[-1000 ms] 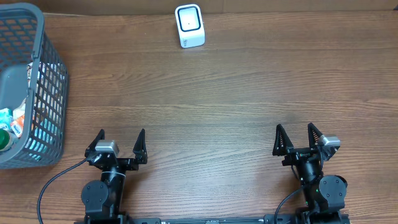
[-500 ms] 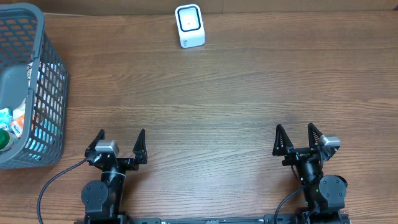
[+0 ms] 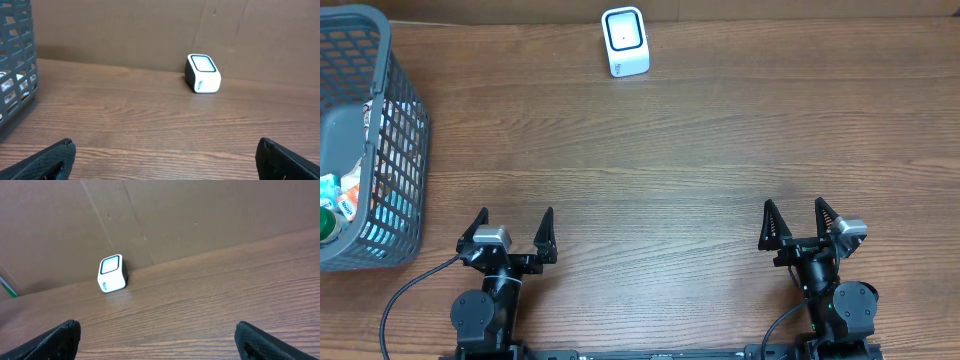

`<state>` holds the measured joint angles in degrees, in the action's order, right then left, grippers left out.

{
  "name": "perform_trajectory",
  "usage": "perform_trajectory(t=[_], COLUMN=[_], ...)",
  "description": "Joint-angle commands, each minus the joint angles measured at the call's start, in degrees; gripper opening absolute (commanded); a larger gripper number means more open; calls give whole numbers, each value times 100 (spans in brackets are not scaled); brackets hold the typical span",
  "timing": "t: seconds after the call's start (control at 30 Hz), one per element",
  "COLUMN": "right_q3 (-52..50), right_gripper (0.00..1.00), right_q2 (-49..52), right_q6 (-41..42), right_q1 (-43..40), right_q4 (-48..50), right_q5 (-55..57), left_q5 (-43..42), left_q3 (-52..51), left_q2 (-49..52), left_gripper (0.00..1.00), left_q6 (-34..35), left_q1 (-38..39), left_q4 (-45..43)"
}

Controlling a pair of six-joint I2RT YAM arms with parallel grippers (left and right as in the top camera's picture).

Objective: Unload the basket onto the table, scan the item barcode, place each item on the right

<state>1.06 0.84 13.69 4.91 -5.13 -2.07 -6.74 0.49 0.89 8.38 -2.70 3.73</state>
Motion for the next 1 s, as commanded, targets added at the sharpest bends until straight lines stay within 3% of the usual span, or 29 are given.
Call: perform_trajectory(t=[0.0, 0.13, 0.5, 0.77, 0.97], right_q3=[-61, -61, -61, -61, -61], right_gripper=[100, 100, 100, 100, 100], right_q2=[-68, -68, -68, -68, -68], right_q6=[-7, -7, -7, -7, -7], right_q1=[24, 24, 24, 22, 24], right_q4=[35, 35, 35, 35, 35], right_q5=[70, 70, 70, 70, 70], left_q5=[-437, -964, -935, -1008, -1145], left_q3=[-20, 39, 1185, 2883, 5281], left_q2=[-57, -57, 313, 2000, 3985], left_gripper=[100, 100, 100, 100, 100], left_q6=[-68, -44, 81, 85, 79], left_q1=[11, 11, 9, 11, 11], left_q4=[-59, -98, 330, 850, 2404])
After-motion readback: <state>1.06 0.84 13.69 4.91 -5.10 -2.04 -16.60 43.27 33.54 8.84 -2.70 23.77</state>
